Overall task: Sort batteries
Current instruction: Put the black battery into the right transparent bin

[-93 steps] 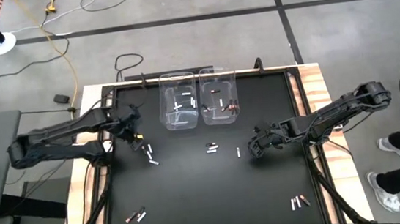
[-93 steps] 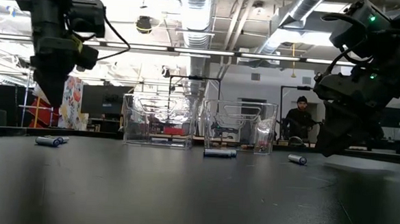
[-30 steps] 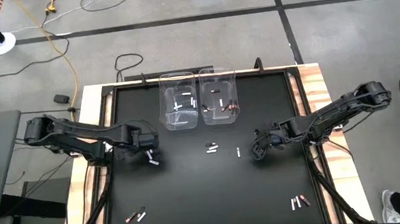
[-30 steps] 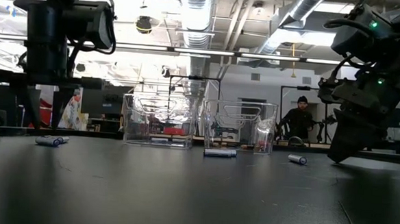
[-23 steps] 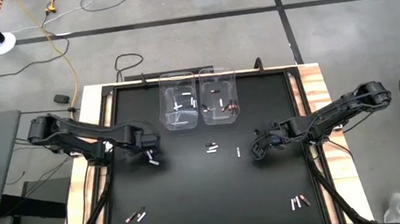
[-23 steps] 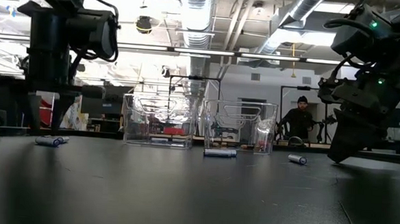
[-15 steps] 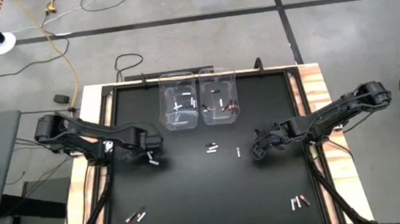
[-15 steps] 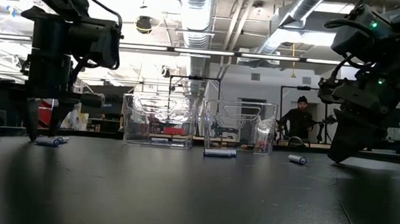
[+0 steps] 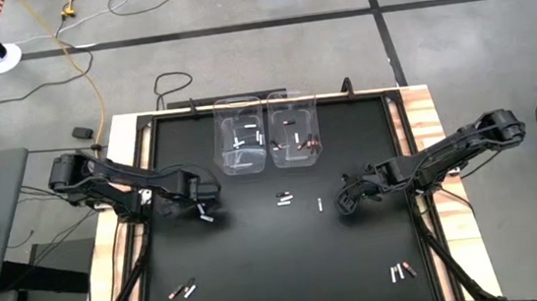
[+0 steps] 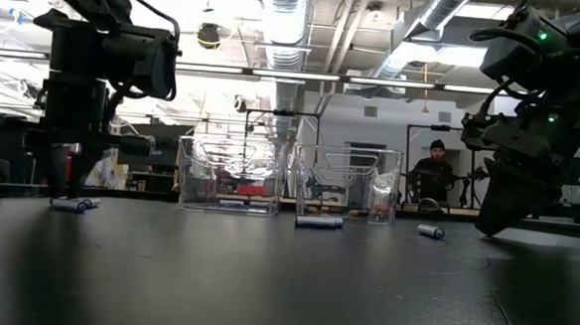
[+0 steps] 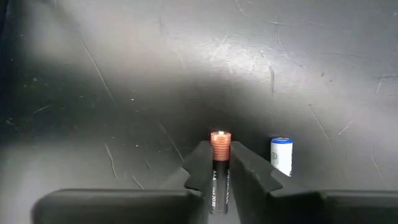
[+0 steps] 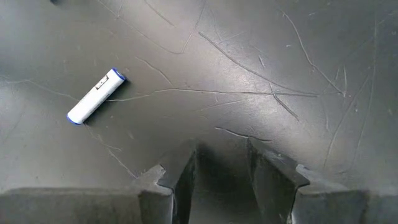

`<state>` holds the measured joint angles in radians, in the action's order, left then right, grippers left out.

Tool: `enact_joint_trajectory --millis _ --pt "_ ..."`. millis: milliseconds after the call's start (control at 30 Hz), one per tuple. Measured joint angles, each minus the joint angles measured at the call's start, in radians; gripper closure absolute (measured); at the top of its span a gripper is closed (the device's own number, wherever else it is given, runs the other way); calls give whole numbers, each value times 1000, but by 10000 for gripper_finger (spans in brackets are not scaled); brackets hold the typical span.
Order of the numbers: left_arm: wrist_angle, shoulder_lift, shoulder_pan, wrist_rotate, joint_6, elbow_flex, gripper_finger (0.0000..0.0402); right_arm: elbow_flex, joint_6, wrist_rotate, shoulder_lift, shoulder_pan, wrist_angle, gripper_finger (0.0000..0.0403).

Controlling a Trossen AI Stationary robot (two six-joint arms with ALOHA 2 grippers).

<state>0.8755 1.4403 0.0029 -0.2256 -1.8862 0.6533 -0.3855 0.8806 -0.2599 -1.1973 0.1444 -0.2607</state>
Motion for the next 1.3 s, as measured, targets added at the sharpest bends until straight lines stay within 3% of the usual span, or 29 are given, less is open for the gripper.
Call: enact_joint_trajectory --millis 133,433,800,900,1033,1133,1300 --pt "13 0 0 -1 -1 0 384 0 0 0 0 0 0 239" --pt "18 -12 0 -4 -3 0 368 0 0 0 0 0 0 239" --pt "182 -177 1 -87 60 89 370 0 0 0 0 0 3 239" --pt "199 -235 0 -125 149 144 372 0 0 0 0 0 5 239" --pt "198 -293 15 -251 316 242 372 0 0 0 0 0 6 239" --pt "176 -296 75 -301 520 343 371 0 1 0 0 -10 6 239" --pt "52 -232 240 -297 948 535 371 0 6 0 0 -40 13 239"
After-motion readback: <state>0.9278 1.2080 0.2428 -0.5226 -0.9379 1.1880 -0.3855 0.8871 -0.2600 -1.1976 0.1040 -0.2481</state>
